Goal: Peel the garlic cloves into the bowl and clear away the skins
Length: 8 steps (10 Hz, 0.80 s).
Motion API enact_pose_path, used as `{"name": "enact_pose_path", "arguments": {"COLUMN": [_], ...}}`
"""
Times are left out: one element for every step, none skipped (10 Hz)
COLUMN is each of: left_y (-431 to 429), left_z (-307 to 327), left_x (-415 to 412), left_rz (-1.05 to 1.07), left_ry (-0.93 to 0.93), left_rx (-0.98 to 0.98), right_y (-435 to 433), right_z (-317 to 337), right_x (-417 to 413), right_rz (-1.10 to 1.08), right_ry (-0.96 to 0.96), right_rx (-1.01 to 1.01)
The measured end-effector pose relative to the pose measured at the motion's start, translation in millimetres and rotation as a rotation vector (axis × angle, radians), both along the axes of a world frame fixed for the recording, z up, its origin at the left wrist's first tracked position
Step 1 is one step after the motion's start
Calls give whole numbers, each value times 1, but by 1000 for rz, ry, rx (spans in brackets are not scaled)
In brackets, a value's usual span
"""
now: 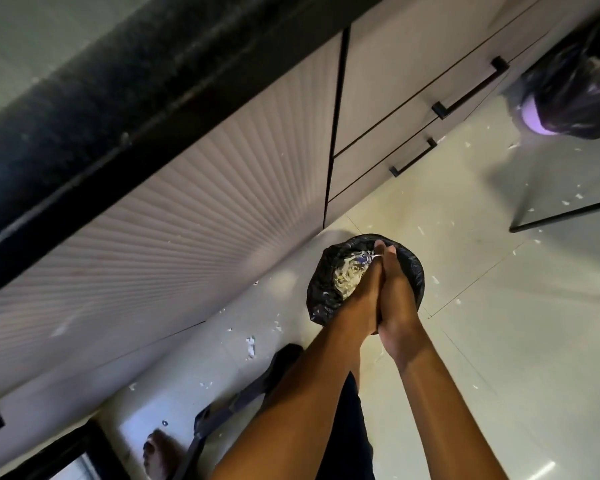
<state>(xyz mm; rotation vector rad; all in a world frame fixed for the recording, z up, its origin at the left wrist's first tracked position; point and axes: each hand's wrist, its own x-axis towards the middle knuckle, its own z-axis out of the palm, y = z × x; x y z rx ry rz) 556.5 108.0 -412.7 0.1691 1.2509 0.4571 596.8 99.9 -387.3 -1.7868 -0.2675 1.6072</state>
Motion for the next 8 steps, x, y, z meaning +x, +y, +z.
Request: {"name": "enact_pose_path", "arguments": {"left_y": [11, 4, -12, -12, -7, -5, -8, -20], "left_z": [8, 23, 37, 54, 91, 107, 134, 163], "left_x": [7, 4, 0, -10, -27, -47, -67, -90], "left_rz": [135, 51, 54, 61, 105, 73, 40, 1], "left_ry": [-107, -43, -14, 44, 10, 5, 147, 174], "left_rx": [-18, 68, 34, 105, 140, 146, 125, 100], "right_y": [-10, -10, -5, -8, -16, -14, -5, -25], "right_z": [-6, -13, 33, 40, 42, 42, 79, 134], "right_x": [6, 12, -1, -16, -21, -16, -45, -95], "right_rz": [186, 137, -19, 107, 284, 242, 452, 1389], "right_ry": [-106, -81, 150, 43, -119, -100, -270, -760], "right_rx": [99, 13, 30, 62, 61, -66, -138, -297]}}
